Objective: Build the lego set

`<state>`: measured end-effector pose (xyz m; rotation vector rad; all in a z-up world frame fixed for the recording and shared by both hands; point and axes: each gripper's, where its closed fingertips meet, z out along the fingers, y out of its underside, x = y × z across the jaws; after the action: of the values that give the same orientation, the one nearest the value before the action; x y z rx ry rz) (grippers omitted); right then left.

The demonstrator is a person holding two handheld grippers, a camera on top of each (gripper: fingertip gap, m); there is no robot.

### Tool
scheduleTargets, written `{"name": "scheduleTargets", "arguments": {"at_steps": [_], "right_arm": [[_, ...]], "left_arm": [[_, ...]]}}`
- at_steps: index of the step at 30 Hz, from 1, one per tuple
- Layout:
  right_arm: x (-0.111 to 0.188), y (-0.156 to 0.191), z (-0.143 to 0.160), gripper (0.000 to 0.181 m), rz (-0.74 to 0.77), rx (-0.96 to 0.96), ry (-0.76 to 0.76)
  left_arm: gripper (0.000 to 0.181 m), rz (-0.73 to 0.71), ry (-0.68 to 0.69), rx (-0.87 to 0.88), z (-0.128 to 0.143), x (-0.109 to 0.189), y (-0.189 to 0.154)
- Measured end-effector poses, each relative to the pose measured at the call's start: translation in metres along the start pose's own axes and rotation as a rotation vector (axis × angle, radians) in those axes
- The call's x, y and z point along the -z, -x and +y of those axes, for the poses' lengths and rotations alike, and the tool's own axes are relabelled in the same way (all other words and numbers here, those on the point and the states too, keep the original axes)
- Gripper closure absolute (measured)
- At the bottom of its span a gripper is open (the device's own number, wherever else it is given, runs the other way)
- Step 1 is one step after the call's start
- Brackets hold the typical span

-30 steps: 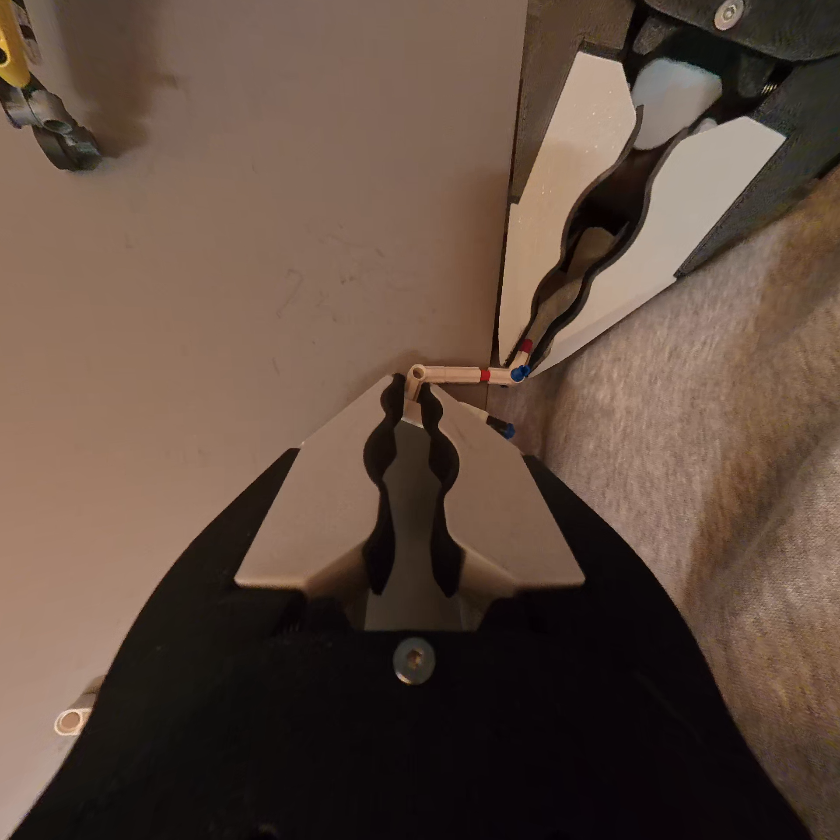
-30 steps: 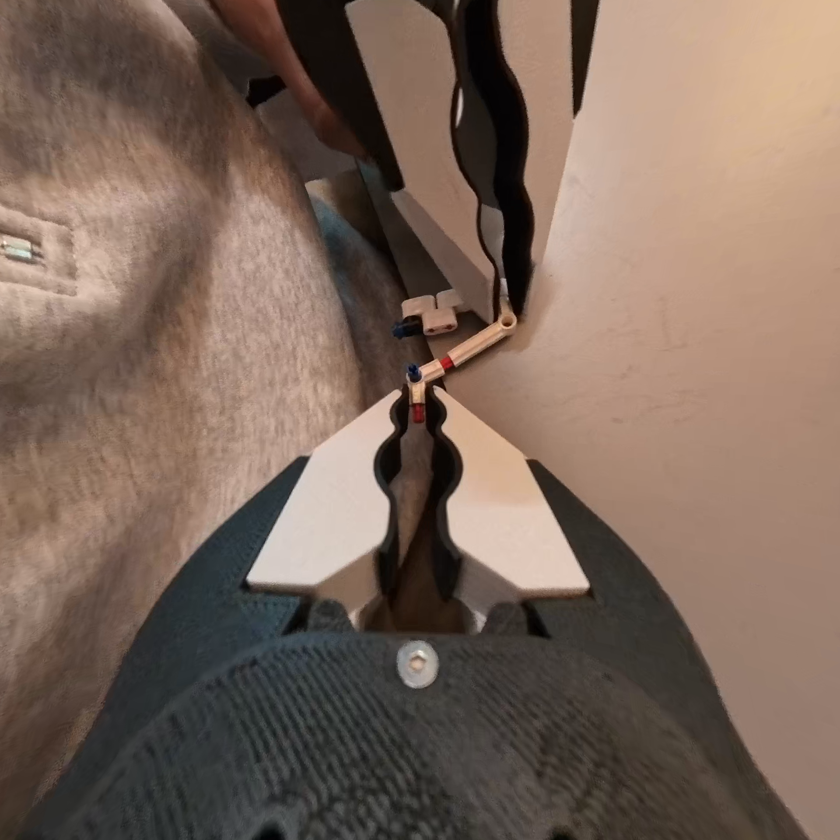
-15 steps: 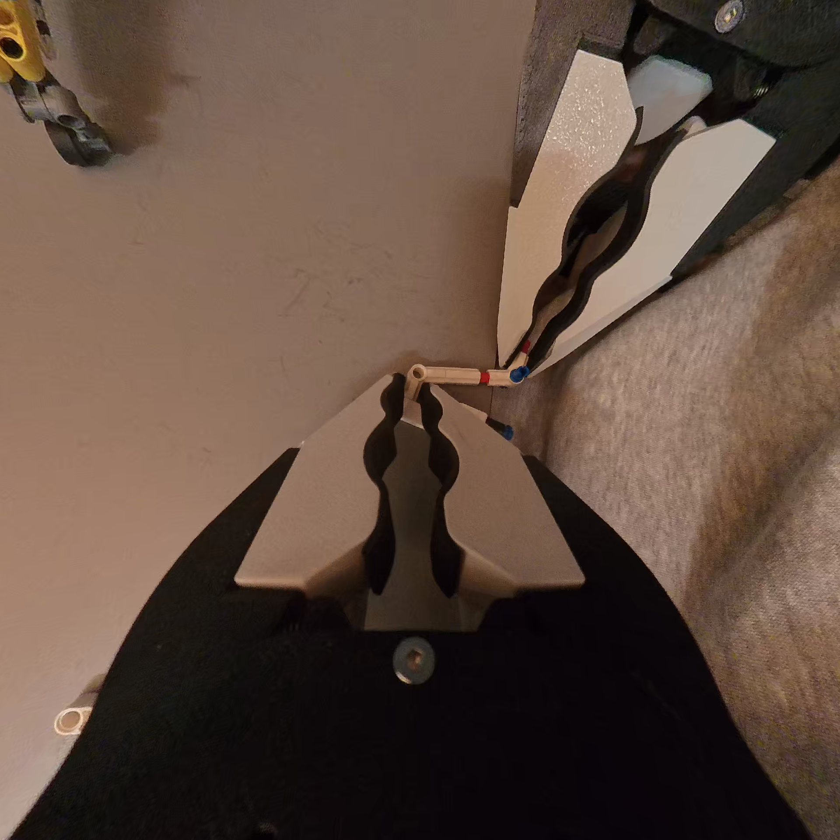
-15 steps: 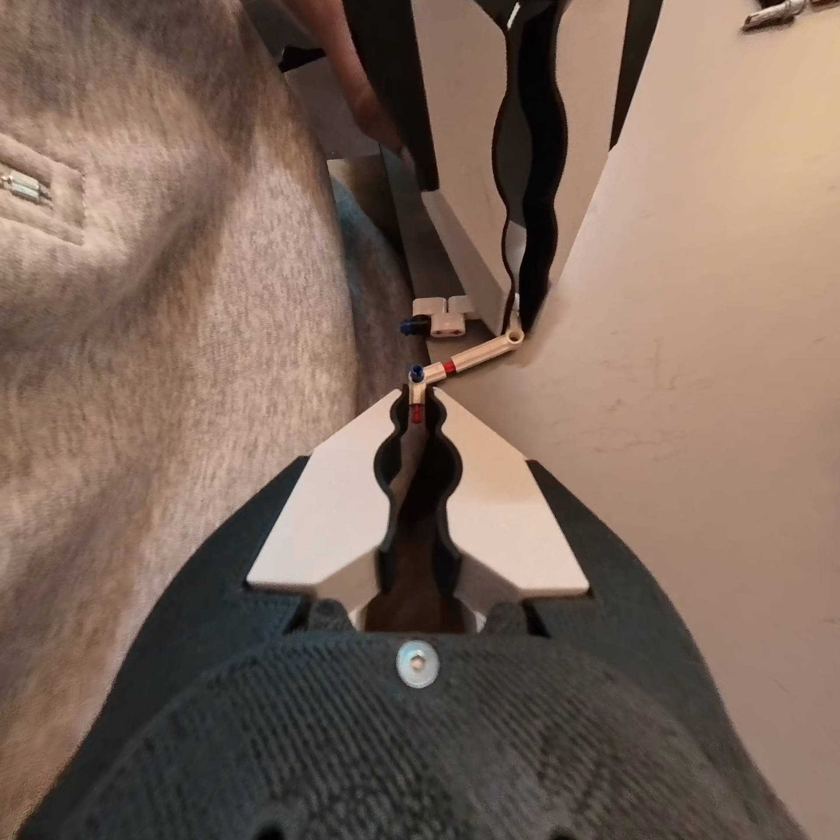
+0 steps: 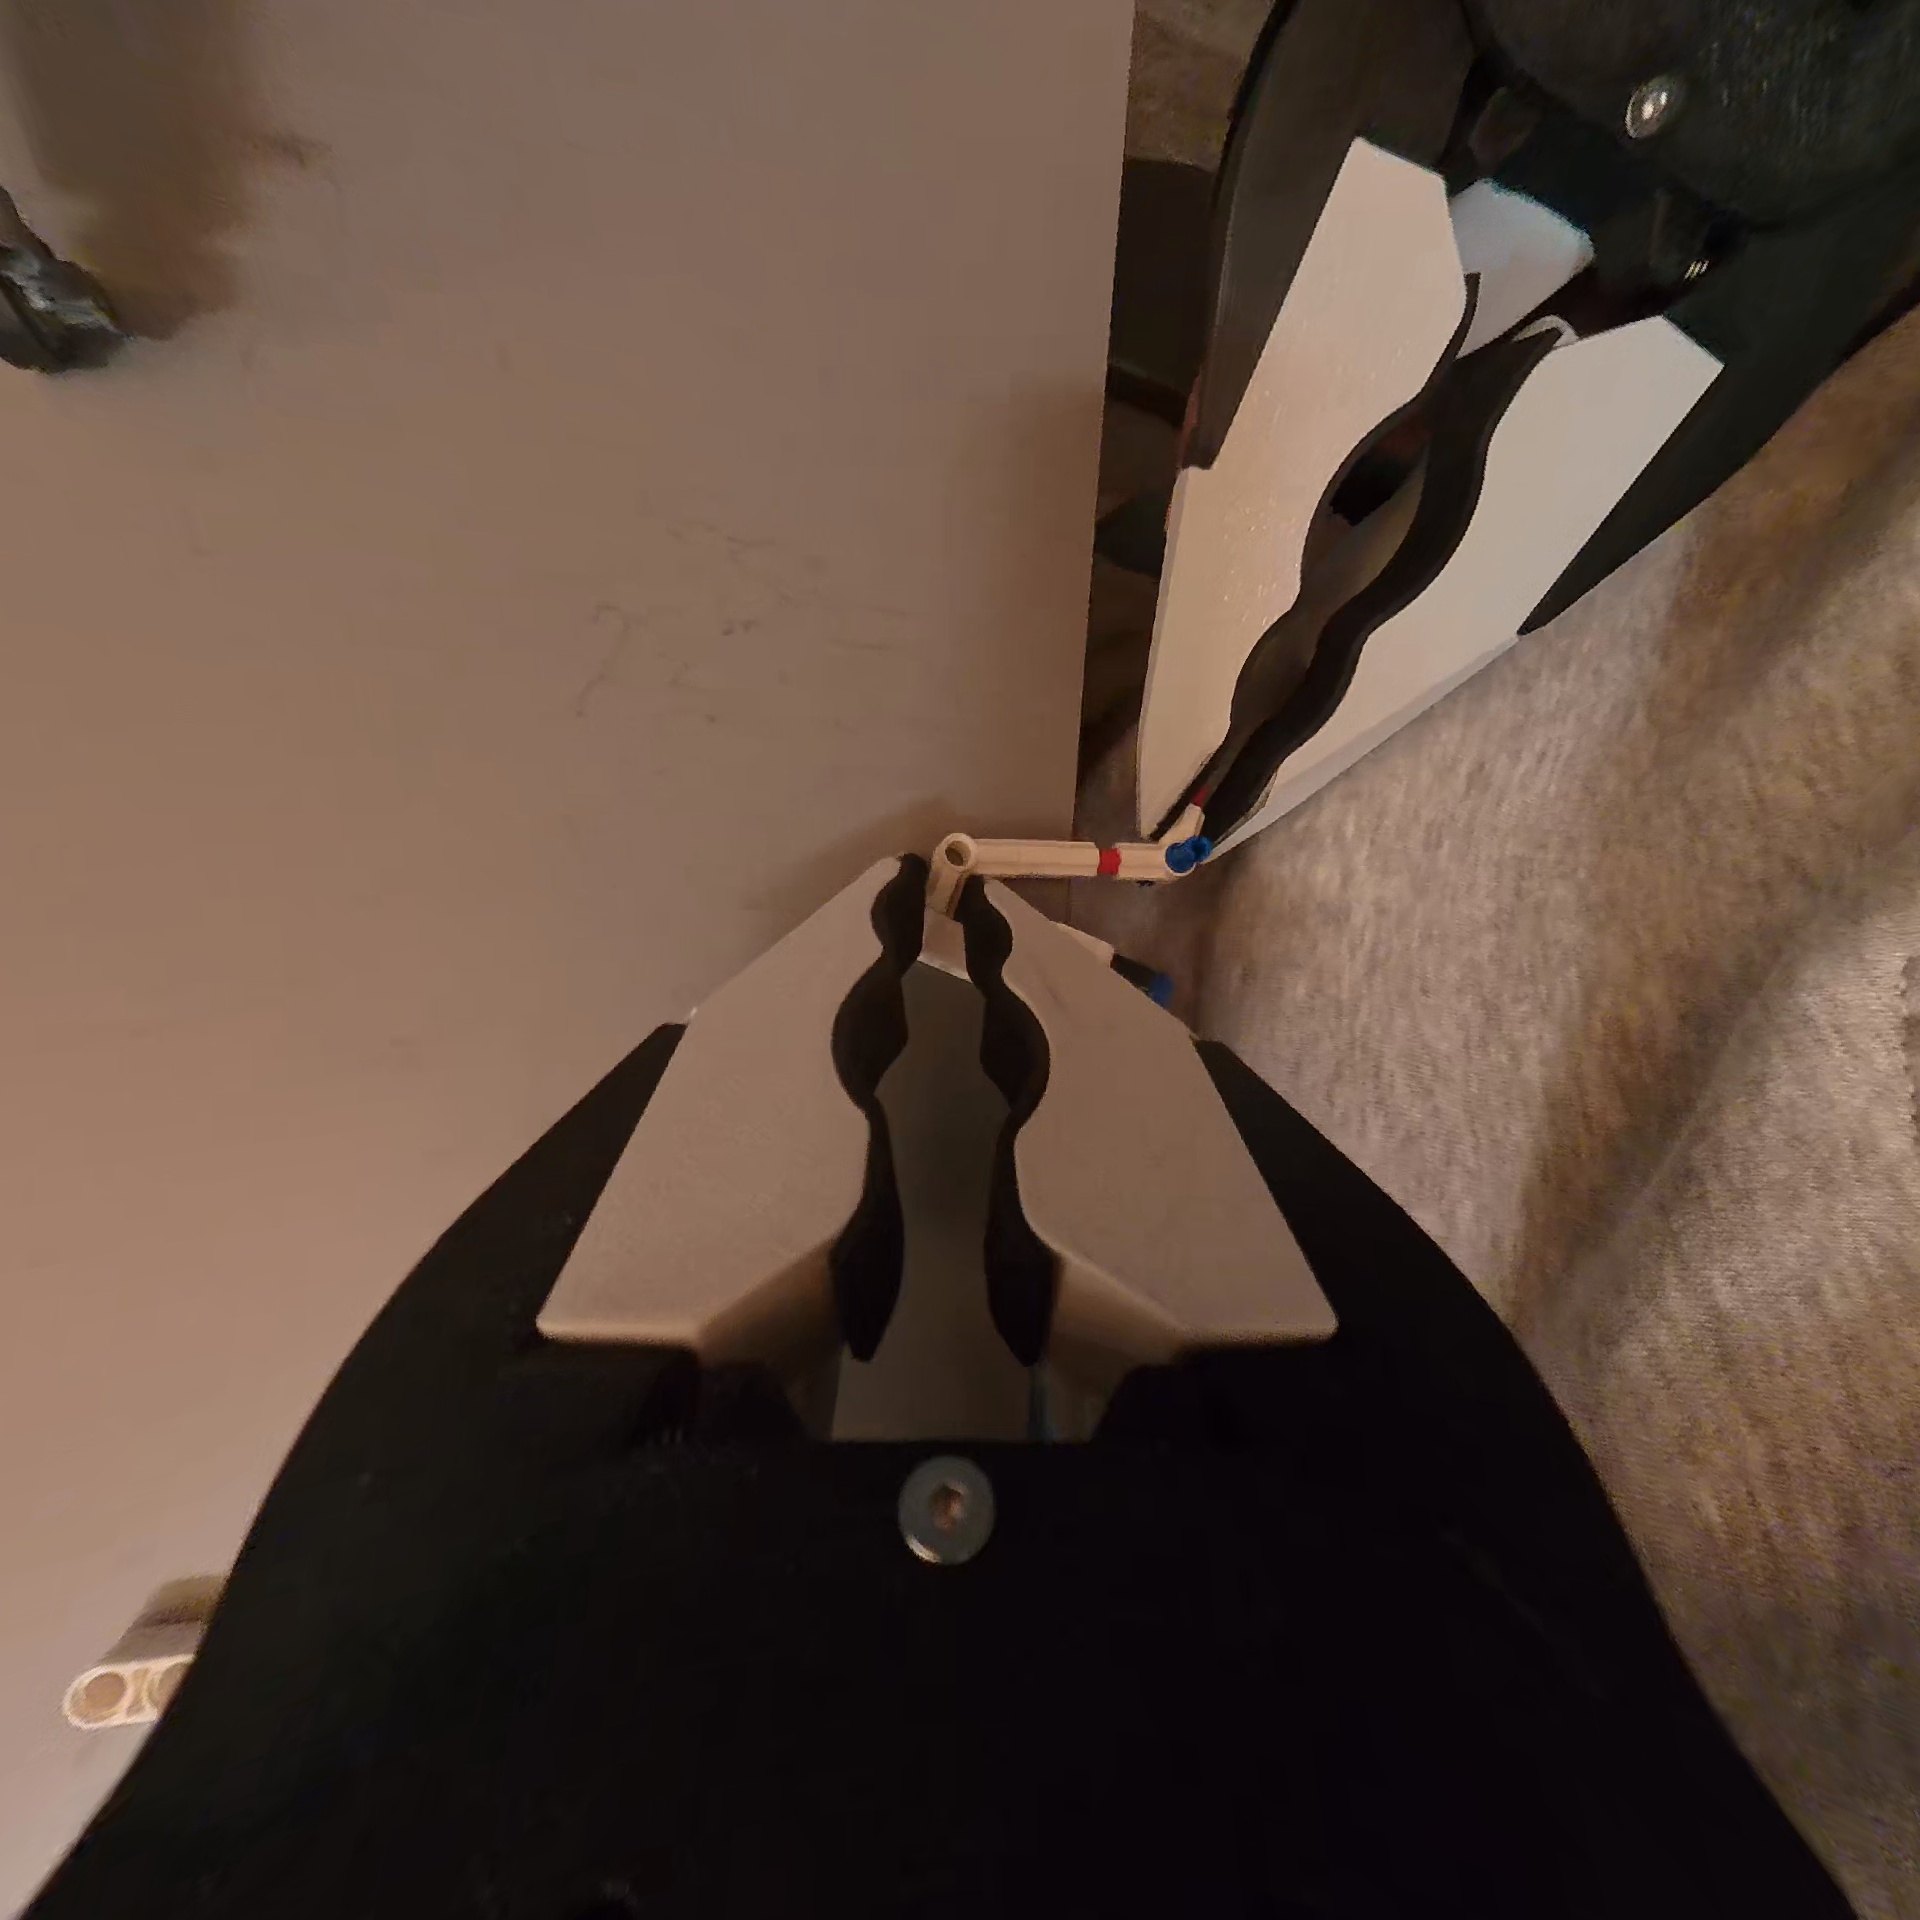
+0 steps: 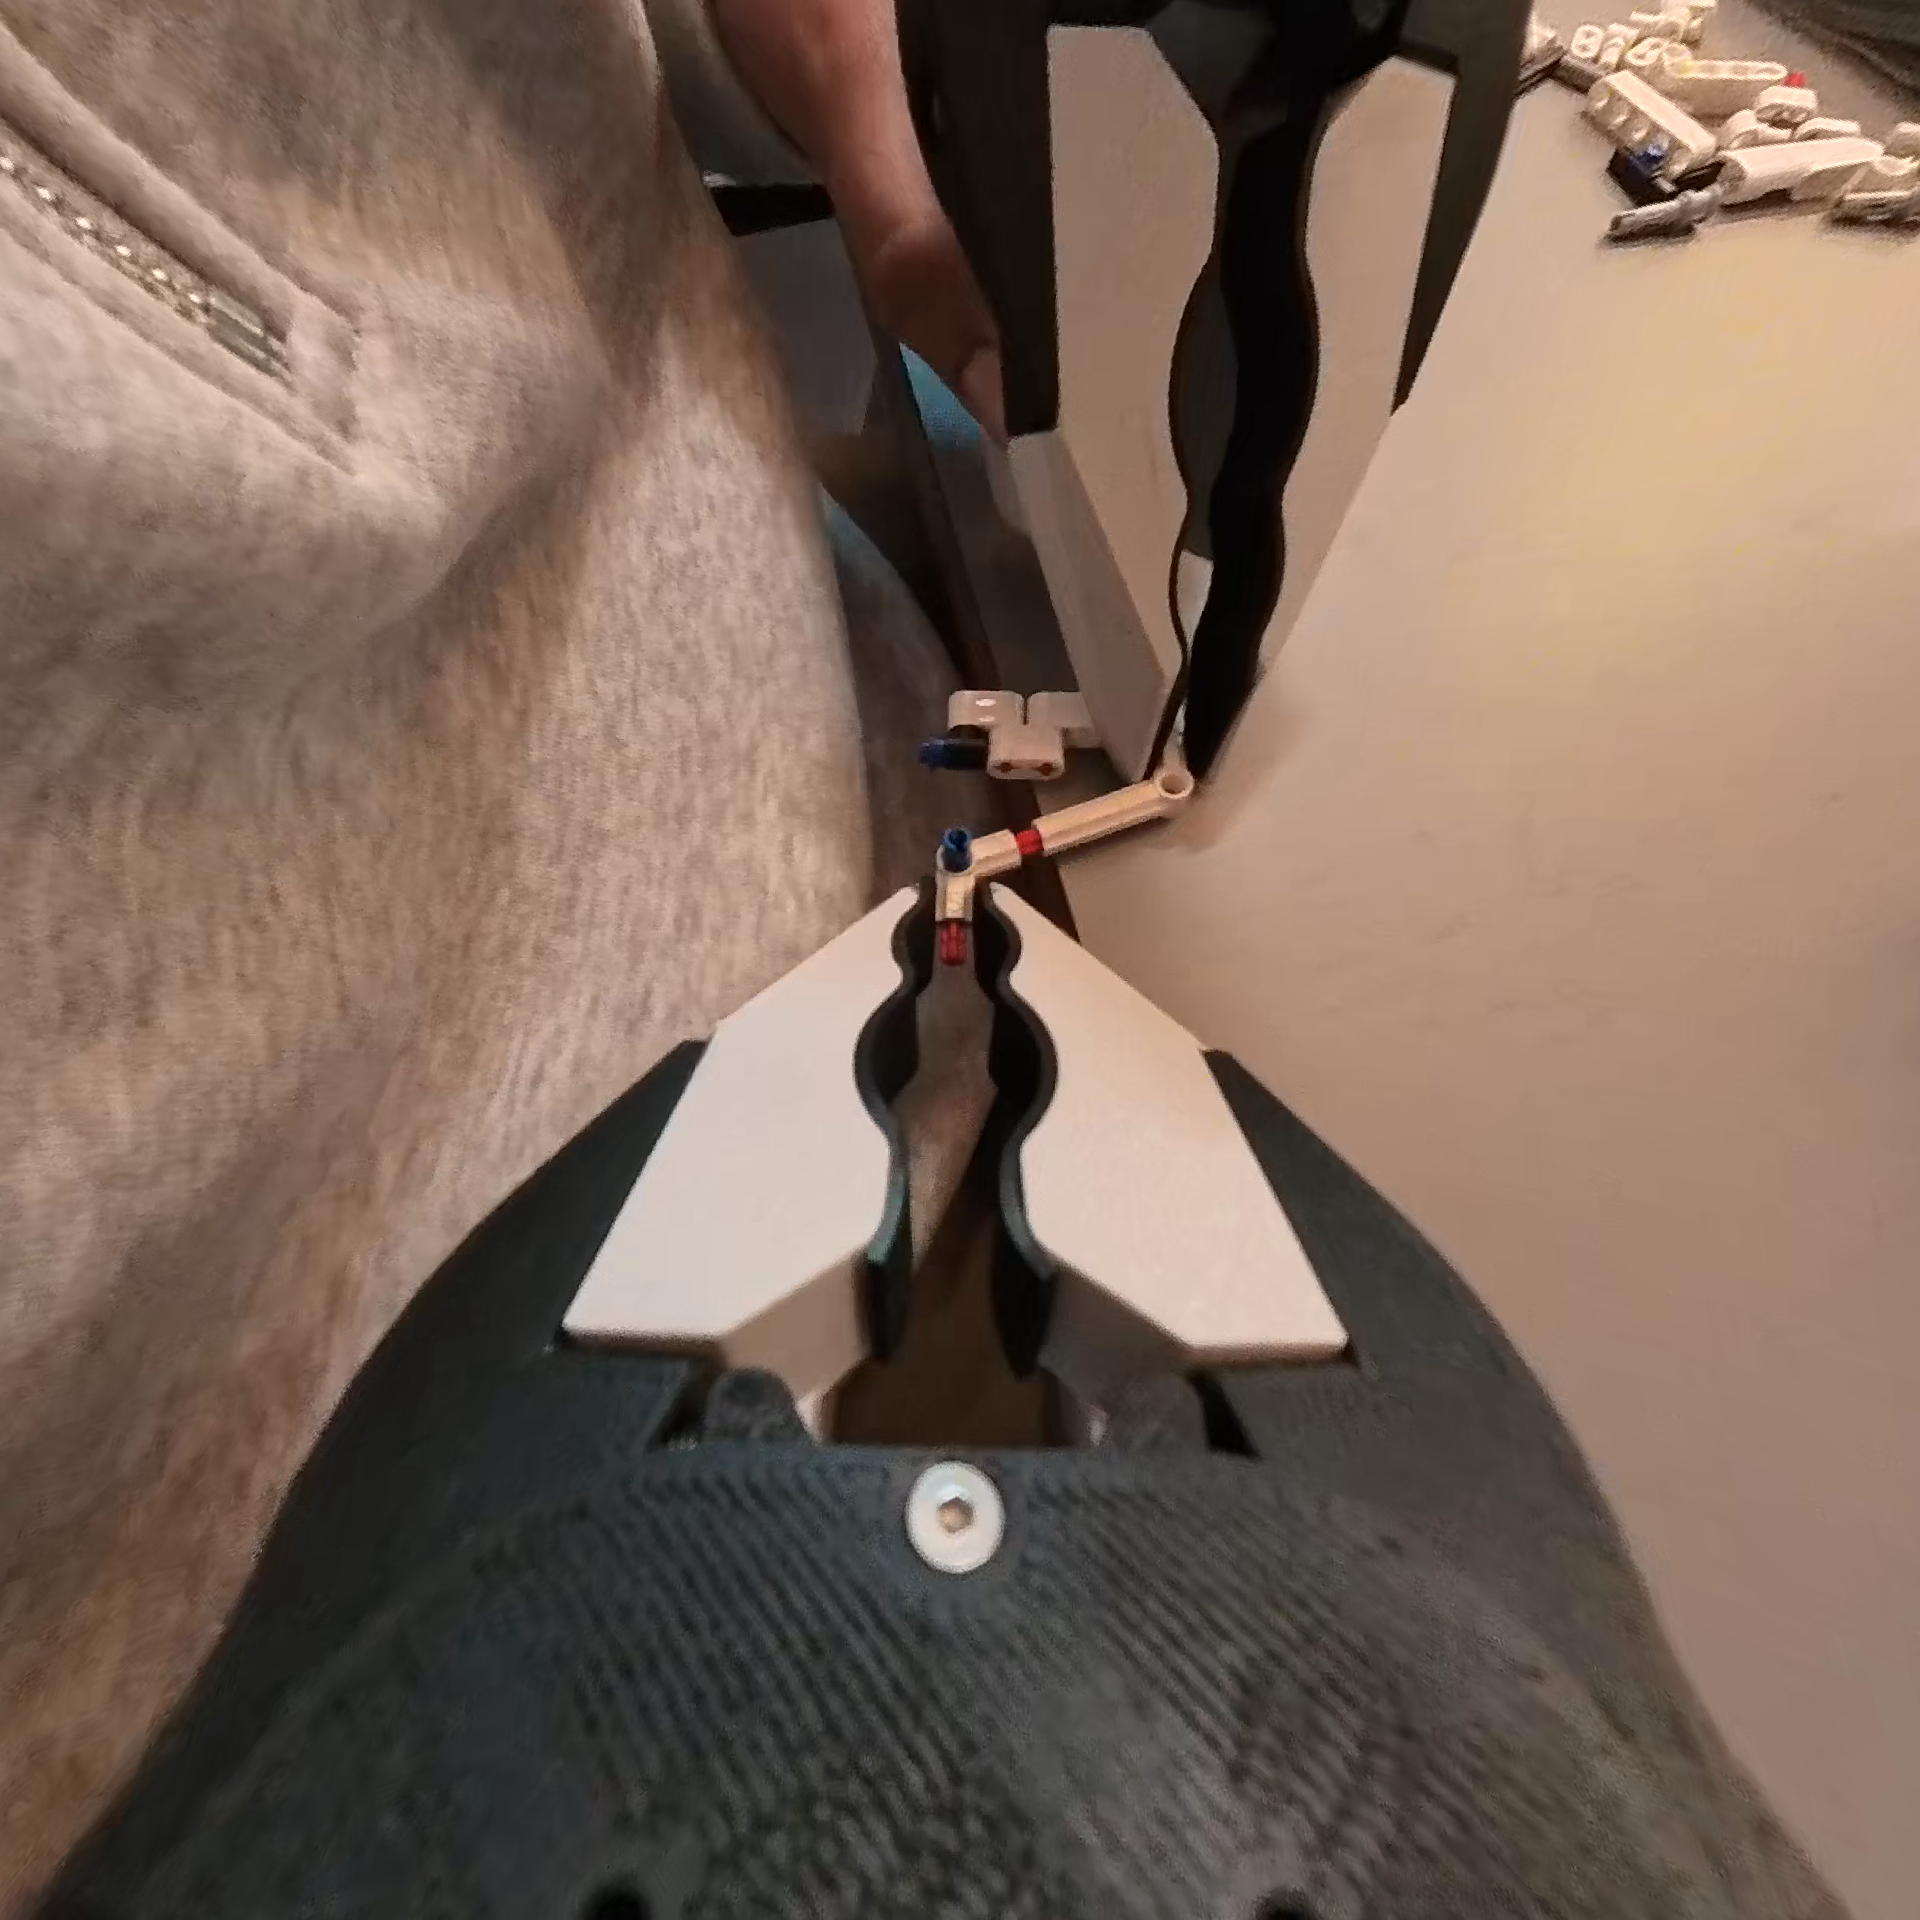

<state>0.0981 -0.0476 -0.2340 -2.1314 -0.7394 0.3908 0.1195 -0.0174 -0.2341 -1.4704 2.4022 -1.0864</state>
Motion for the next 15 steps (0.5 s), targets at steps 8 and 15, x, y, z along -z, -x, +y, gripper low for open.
{"name": "scheduleTargets", "arguments": {"at_steps": [8,15], "right_arm": [[-0.0008,-0.0006,-0.0001,0.176,-0.003,0.08,0.003],[-0.0005,-0.0051,-0.0003,0.176,0.029,0.041,0.001]], "left_arm": [[0.174,-0.005,0.012,0.001,-0.0002,-0.0001,0.0002],[0.174,-0.035,0.013,0.007,0.0,0.0004,0.003]]}}
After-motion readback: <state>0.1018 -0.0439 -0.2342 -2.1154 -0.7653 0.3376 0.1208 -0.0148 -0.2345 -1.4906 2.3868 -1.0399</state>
